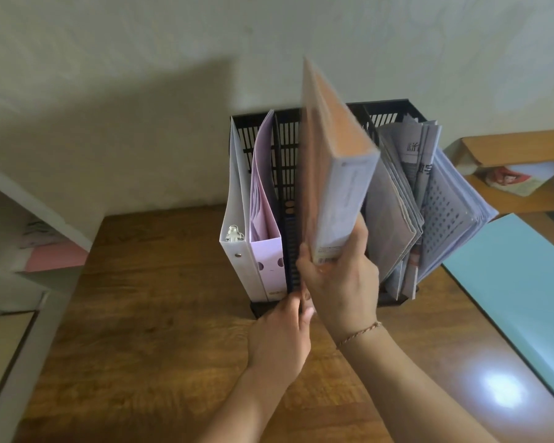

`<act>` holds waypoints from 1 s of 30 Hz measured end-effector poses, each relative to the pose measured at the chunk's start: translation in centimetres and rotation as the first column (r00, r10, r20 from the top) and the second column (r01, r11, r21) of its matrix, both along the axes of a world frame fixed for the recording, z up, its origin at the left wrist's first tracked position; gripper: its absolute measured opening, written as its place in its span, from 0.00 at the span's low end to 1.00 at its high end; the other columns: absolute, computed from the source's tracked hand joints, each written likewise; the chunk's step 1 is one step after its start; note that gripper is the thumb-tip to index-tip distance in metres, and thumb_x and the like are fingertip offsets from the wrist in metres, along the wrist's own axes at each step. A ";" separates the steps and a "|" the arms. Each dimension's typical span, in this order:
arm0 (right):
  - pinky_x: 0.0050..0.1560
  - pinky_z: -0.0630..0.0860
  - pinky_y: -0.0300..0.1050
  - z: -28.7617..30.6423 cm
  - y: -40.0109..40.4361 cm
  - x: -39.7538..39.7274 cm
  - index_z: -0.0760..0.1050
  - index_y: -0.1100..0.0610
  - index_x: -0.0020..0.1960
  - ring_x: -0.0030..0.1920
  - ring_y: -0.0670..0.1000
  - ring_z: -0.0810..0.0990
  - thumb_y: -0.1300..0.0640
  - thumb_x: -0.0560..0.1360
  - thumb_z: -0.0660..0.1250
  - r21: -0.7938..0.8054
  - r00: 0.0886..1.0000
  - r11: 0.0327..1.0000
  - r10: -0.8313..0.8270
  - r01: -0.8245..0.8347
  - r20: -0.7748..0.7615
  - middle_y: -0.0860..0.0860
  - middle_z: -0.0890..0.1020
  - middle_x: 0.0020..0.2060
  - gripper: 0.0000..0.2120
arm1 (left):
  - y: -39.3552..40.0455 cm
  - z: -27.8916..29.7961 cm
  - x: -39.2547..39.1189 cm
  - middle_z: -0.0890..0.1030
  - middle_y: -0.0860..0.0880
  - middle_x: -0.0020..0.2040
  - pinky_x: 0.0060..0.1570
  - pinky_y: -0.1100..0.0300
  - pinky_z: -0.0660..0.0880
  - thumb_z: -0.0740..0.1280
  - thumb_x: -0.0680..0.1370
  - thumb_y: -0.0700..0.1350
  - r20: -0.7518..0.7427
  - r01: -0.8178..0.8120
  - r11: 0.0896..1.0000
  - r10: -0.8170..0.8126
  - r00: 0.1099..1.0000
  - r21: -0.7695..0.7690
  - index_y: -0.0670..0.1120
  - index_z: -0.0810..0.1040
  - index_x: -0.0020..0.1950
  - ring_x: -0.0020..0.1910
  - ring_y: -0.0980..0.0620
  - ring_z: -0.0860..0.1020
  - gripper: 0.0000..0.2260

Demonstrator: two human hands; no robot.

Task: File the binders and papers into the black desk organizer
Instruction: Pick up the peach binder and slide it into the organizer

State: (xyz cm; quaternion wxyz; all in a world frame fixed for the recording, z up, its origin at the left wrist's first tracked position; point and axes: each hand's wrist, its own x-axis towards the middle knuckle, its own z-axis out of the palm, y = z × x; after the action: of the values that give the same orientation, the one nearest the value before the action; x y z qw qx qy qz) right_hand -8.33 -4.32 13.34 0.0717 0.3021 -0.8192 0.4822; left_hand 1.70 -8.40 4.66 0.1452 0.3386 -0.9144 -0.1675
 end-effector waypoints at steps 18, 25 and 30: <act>0.36 0.77 0.48 -11.1 4.0 -4.3 0.74 0.50 0.58 0.37 0.50 0.82 0.52 0.72 0.67 0.524 0.892 0.798 0.429 -0.298 -0.146 0.44 0.83 0.39 0.14 | -1.1 -1.4 -0.9 0.86 0.51 0.36 0.26 0.62 0.77 0.75 0.71 0.47 -0.098 -0.023 0.997 0.016 0.995 -0.070 0.49 0.83 0.47 0.29 0.52 0.83 0.07; 0.28 0.72 0.43 -11.6 2.9 -3.4 0.76 0.52 0.50 0.28 0.51 0.79 0.56 0.68 0.71 0.459 0.921 0.873 0.303 -0.165 -0.245 0.45 0.80 0.29 0.11 | -1.6 -2.2 -0.9 0.86 0.50 0.38 0.31 0.62 0.78 0.73 0.73 0.46 -0.144 -0.036 0.997 0.026 0.989 -0.068 0.46 0.84 0.48 0.31 0.52 0.84 0.06; 0.28 0.72 0.44 -11.9 2.7 -3.7 0.76 0.50 0.42 0.28 0.51 0.78 0.49 0.71 0.68 0.433 0.907 0.879 0.333 -0.199 -0.258 0.45 0.80 0.29 0.05 | -2.1 -2.5 -1.1 0.85 0.52 0.33 0.28 0.65 0.74 0.76 0.71 0.45 -0.186 -0.058 0.987 0.030 0.982 -0.149 0.47 0.86 0.45 0.26 0.53 0.81 0.05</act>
State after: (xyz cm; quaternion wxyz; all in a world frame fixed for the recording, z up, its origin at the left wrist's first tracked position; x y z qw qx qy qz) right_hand -12.02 -1.59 1.42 0.0751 0.4965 -0.8263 0.2550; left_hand 0.65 -10.45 2.20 0.2580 0.3296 -0.8998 -0.1235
